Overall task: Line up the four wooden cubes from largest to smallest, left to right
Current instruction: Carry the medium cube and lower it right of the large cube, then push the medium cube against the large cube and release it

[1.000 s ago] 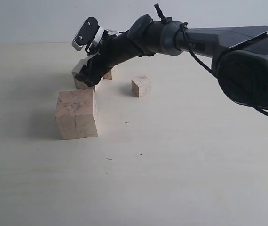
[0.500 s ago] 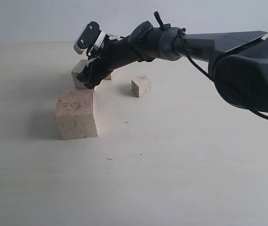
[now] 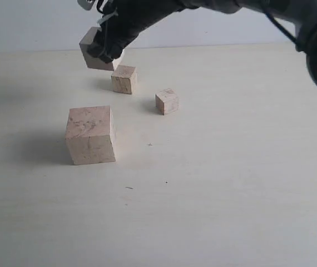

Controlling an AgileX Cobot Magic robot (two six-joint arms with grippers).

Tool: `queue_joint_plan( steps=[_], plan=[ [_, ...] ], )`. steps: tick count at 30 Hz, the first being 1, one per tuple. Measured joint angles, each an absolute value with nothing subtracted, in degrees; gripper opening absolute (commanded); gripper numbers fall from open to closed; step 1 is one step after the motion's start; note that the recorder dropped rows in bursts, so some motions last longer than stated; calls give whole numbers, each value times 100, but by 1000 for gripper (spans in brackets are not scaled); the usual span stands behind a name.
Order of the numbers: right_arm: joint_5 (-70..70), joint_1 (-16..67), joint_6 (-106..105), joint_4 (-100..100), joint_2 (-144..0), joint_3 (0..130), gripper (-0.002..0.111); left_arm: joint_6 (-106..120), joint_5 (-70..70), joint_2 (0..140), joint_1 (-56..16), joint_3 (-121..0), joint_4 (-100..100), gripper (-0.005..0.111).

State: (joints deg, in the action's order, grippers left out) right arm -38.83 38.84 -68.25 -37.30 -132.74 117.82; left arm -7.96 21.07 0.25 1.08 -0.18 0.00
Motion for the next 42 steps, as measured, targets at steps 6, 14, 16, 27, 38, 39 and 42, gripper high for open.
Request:
queue_joint_plan(
  steps=[6,14,16,27,38,39,42],
  plan=[
    [-5124,3804,-5948,-2596,-12777,11782,0,-796,2107,25,108,-18,0,0],
    [-6731,3517,-7073,-2486,-12706,11335,0,-796,2107,25,108,-18,0,0],
    [-6798,3503,-7603,-2770,-12706,10984,0,-796,2107,25,108,-18,0,0],
    [-5608,3503,-8527,-3618,-12729,9677,0,-796,2107,25,108,-18,0,0],
    [-5663,3503,-9137,-4422,-13144,9600,0,-796,2107,25,108,-18,0,0],
    [-5707,3503,-9205,-4435,-13153,9600,0,-796,2107,25,108,-18,0,0],
    [-5802,3503,-9383,-4498,-13179,9600,0,-796,2107,25,108,-18,0,0]
  ],
)
